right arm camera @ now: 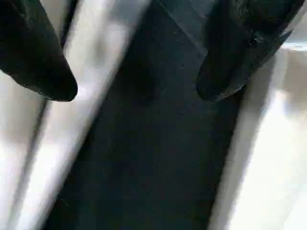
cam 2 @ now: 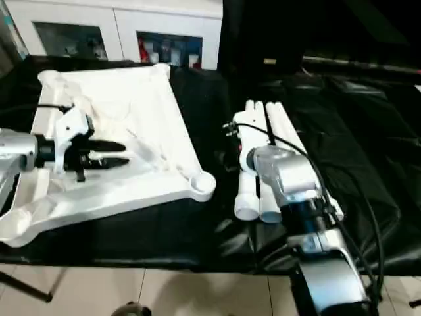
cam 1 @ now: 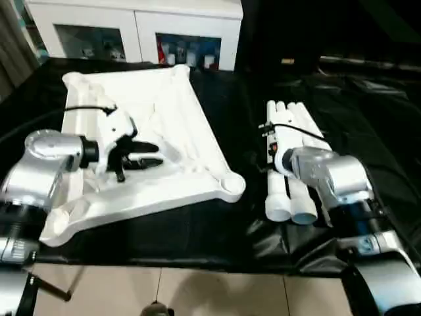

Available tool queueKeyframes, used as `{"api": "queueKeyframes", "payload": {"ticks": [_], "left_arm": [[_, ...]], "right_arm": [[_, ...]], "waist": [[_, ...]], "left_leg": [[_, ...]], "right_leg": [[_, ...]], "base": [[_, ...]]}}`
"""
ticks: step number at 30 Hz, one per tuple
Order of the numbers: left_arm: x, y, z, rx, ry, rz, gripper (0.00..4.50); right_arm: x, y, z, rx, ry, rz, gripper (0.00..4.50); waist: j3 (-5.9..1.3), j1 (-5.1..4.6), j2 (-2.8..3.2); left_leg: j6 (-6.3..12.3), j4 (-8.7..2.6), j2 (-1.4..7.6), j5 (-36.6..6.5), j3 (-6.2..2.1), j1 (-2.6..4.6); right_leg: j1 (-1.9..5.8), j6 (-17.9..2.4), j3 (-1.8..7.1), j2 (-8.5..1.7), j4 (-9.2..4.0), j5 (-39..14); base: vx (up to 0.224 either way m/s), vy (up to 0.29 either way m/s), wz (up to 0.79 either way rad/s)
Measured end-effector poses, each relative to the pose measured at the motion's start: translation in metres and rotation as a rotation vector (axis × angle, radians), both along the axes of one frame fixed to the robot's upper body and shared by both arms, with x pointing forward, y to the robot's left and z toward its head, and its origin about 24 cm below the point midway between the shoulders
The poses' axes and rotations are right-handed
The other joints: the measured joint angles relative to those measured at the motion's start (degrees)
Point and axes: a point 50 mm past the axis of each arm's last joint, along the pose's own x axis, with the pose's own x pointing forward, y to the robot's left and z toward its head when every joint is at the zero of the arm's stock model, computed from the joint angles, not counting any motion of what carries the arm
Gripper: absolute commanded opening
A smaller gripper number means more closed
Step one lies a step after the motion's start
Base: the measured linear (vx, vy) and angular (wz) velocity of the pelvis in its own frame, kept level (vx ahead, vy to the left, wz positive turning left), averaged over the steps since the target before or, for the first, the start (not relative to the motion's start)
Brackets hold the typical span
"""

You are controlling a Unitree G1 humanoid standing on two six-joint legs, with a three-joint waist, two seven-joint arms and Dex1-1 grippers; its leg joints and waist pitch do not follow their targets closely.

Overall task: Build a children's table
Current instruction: Move to table

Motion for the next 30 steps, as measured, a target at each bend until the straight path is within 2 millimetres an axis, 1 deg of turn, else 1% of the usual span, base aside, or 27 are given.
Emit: {"api": "queueKeyframes", "payload": {"ticks": [3, 6, 7, 9, 10, 11, 15, 17, 18, 21, 25, 26, 29, 30], "left_arm": [[-0.011, -0.011, 0.0, -0.021, 0.037, -0.049, 2.45], [-0.017, -0.018, 0.003, -0.024, 0.048, -0.075, 2.74], [-0.019, -0.02, 0.003, -0.027, 0.054, -0.082, 2.81], [-0.023, -0.025, 0.002, -0.022, 0.064, -0.094, 2.81], [-0.025, -0.026, 0.001, -0.018, 0.074, -0.097, 3.02], [-0.025, -0.027, -0.001, -0.016, 0.081, -0.099, 3.02], [-0.027, -0.029, 0.0, -0.013, 0.088, -0.089, 3.49], [-0.028, -0.031, 0.002, -0.015, 0.083, -0.095, 3.49], [-0.028, -0.031, 0.002, -0.016, 0.084, -0.094, 3.76], [-0.029, -0.034, 0.004, -0.012, 0.075, -0.097, 3.85], [-0.03, -0.038, 0.003, -0.013, 0.079, -0.104, 4.28], [-0.03, -0.039, 0.003, -0.015, 0.08, -0.107, 4.33], [-0.03, -0.043, 0.003, -0.023, 0.074, -0.112, 4.49], [-0.03, -0.043, 0.003, -0.025, 0.072, -0.112, 4.5]], "right_arm": [[0.002, -0.004, -0.003, 0.002, 0.041, -0.052, 4.5], [0.001, -0.004, -0.011, 0.005, 0.089, -0.076, 4.5], [0.0, -0.004, -0.014, 0.003, 0.104, -0.082, 4.5], [0.0, -0.003, -0.016, 0.004, 0.119, -0.092, 4.5], [0.001, -0.002, -0.016, 0.017, 0.128, -0.095, 4.5], [0.001, -0.001, -0.016, 0.026, 0.132, -0.094, 4.5], [-0.001, 0.003, -0.021, 0.042, 0.164, -0.089, 4.5], [-0.002, 0.004, -0.023, 0.055, 0.179, -0.084, 4.5], [-0.002, 0.005, -0.023, 0.06, 0.184, -0.081, 4.5], [-0.002, 0.005, -0.025, 0.064, 0.203, -0.075, 4.5], [-0.004, 0.005, -0.031, 0.066, 0.243, -0.07, 4.5], [-0.005, 0.004, -0.033, 0.066, 0.255, -0.071, 4.2], [-0.005, 0.004, -0.036, 0.063, 0.266, -0.074, 4.07], [-0.005, 0.003, -0.036, 0.063, 0.266, -0.075, 3.93]], "waist": [[0.03, -0.4, -0.14], [0.03, -0.55, -0.16], [0.03, -0.56, -0.16], [0.02, -0.57, -0.16], [0.02, -0.58, -0.17], [0.02, -0.59, -0.17], [0.02, -0.52, -0.17], [0.02, -0.49, -0.17], [0.02, -0.52, -0.17], [0.02, -0.55, -0.17], [0.0, -0.51, -0.19], [0.0, -0.51, -0.19], [-0.04, -0.53, -0.26], [-0.07, -0.54, -0.3]], "left_leg": [[-0.02, 0.0, 0.0, 0.0, 0.0, 0.02], [-0.02, -0.01, 0.02, 0.0, -0.02, 0.07], [-0.02, -0.01, 0.02, 0.0, -0.02, 0.09], [-0.03, -0.02, 0.02, 0.0, -0.02, 0.11], [-0.03, -0.01, 0.02, 0.0, -0.02, 0.11], [-0.03, -0.02, 0.02, 0.0, -0.02, 0.11], [-0.1, -0.01, 0.02, 0.1, -0.02, 0.1], [-0.23, -0.02, 0.01, 0.1, -0.02, 0.09], [-0.24, -0.01, 0.01, 0.2, -0.02, 0.09], [-0.29, -0.02, 0.02, 0.2, -0.02, 0.09], [-0.3, -0.01, 0.01, 0.2, -0.02, 0.09], [-0.31, -0.01, 0.01, 0.2, -0.02, 0.09], [-0.31, -0.01, 0.02, 0.2, -0.02, 0.1], [-0.32, -0.01, 0.02, 0.2, -0.02, 0.1]], "right_leg": [[-0.01, 0.0, 0.01, 0.0, 0.04, 0.0], [0.0, 0.0, 0.01, 0.02, 0.08, 0.0], [0.0, 0.0, 0.01, 0.02, 0.09, 0.0], [0.01, 0.1, 0.02, 0.02, 0.1, 0.0], [0.01, 0.1, 0.02, 0.03, 0.11, 0.1], [0.01, 0.1, 0.02, 0.03, 0.11, 0.1], [0.01, 0.1, 0.02, 0.03, 0.1, 0.1], [0.02, 0.1, 0.02, 0.03, 0.09, 0.1], [0.01, 0.1, 0.02, 0.03, 0.09, 0.1], [0.01, 0.1, 0.02, 0.03, 0.09, 0.1], [0.02, 0.1, 0.02, 0.03, 0.1, 0.1], [0.02, 0.1, 0.02, 0.03, 0.1, 0.1], [0.02, 0.1, 0.02, 0.03, 0.1, 0.1], [0.02, 0.1, 0.02, 0.04, 0.1, 0.1]], "base": [[0.0, 0.0, 0.0], [0.0, 0.0, 0.0], [0.0, 0.0, 0.0], [0.0, 0.0, 0.0], [0.0, 0.0, 0.0], [0.0, 0.0, 0.0], [0.0, 0.0, 0.0], [0.0, 0.0, 0.0], [0.0, 0.0, 0.0], [0.0, 0.0, 0.0], [0.0, 0.0, 0.0], [0.0, 0.0, 0.0], [0.0, 0.0, 0.0], [0.0, 0.0, 0.0]]}}
